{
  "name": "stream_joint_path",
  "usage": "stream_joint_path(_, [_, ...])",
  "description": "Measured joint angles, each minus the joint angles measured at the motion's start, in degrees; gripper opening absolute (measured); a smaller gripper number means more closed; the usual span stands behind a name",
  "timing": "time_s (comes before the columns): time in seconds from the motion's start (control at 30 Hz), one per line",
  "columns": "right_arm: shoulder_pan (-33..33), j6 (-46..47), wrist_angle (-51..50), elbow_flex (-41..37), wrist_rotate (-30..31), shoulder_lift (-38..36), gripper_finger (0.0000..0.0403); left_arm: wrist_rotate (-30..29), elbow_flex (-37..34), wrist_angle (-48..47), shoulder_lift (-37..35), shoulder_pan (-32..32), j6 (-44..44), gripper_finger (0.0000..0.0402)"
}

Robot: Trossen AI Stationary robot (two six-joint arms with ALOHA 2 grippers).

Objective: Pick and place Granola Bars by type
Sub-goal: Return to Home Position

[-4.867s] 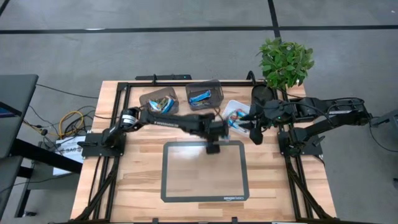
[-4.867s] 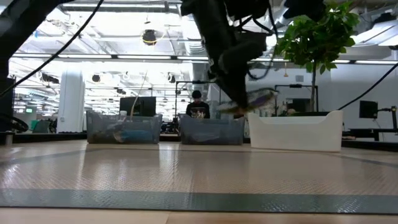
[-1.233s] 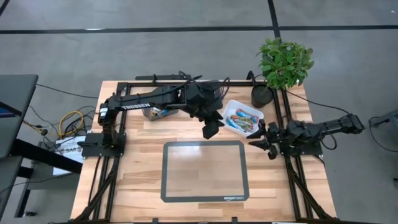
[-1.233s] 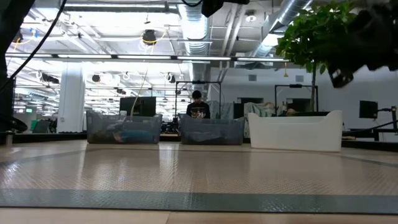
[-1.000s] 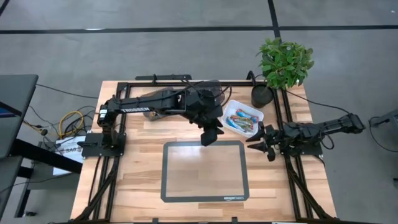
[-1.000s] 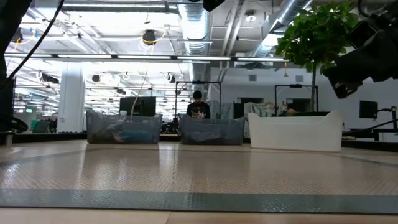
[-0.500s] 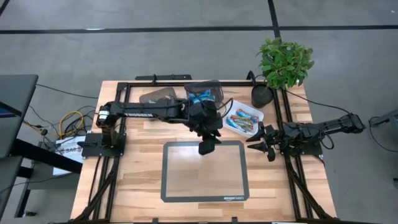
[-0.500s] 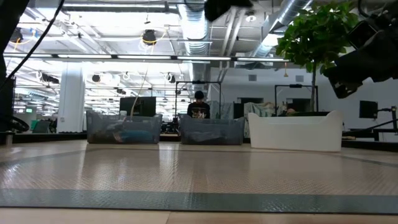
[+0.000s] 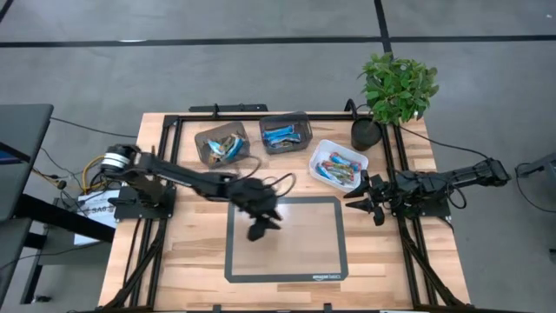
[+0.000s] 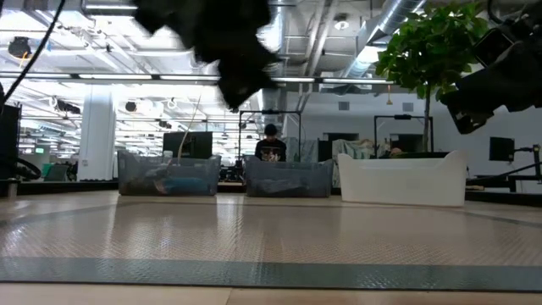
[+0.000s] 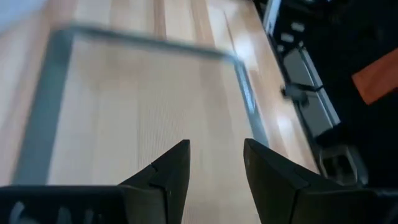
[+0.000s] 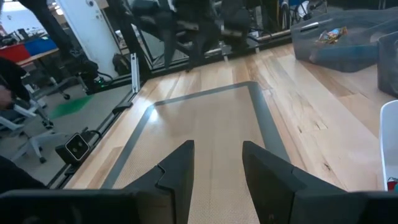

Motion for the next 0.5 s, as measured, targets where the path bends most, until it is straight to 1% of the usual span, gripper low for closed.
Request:
stream_joint_path(0.13, [0.0,0.0,0.0,0.0,-0.02,0.02,0.0129,0.0,-14.35,9.49,-7.65,-0.45,-0.38,0.0143])
stream_joint_path(0.3, [-0.02,0.01,0.11,0.0,-0.04,0.02,0.0129,0.03,-29.26,13.4,-18.87,-1.33,-0.27,0.0143])
stream_joint_path(0.4, [-0.02,0.01,0.11,0.0,-0.04,0.0,0.0129,0.16,-38.02,18.78,-27.32,-2.02,-0.51,0.0143])
stream_joint_path(0.5, [-0.02,0.01,0.05,-0.01,-0.04,0.02,0.0129,0.07,-44.62,20.35,-35.52,-3.36,-0.91,0.0143])
